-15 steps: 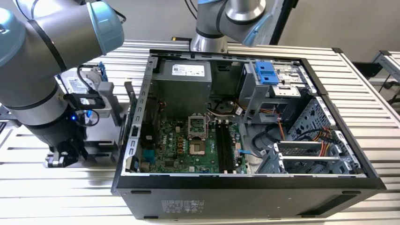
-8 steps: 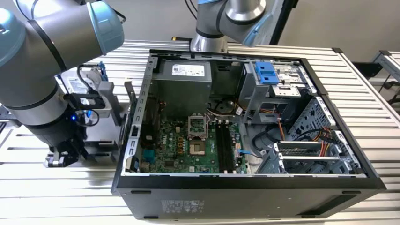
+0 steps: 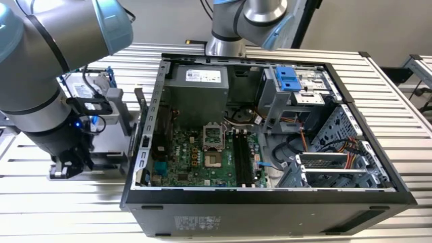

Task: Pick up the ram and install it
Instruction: 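Pick up the ram and move it above insertion slot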

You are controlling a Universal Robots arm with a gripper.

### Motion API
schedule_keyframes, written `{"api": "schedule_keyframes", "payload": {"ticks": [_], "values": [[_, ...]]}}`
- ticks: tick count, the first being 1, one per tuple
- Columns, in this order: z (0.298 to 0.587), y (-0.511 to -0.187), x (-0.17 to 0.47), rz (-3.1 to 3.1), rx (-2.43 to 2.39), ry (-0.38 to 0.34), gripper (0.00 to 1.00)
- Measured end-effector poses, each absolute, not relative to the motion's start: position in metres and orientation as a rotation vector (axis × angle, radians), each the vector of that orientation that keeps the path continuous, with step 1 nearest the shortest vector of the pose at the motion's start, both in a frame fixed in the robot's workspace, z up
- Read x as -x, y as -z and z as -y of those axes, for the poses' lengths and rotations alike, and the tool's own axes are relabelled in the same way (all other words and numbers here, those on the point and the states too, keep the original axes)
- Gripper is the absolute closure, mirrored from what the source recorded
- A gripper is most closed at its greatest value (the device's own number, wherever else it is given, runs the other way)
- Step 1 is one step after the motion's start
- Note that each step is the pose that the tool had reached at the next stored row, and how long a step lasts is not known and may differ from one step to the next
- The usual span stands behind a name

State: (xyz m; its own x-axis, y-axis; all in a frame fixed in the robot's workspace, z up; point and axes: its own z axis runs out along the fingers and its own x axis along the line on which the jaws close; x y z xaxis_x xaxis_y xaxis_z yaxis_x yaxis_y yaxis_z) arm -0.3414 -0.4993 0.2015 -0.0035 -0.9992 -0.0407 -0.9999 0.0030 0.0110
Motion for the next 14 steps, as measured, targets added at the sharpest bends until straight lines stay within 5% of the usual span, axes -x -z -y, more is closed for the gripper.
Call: {"api": "schedule_keyframes", "payload": {"ticks": [14], "values": [[0.499, -0.223, 0.342, -2.211, 2.204, -0.055, 1.00]]}}
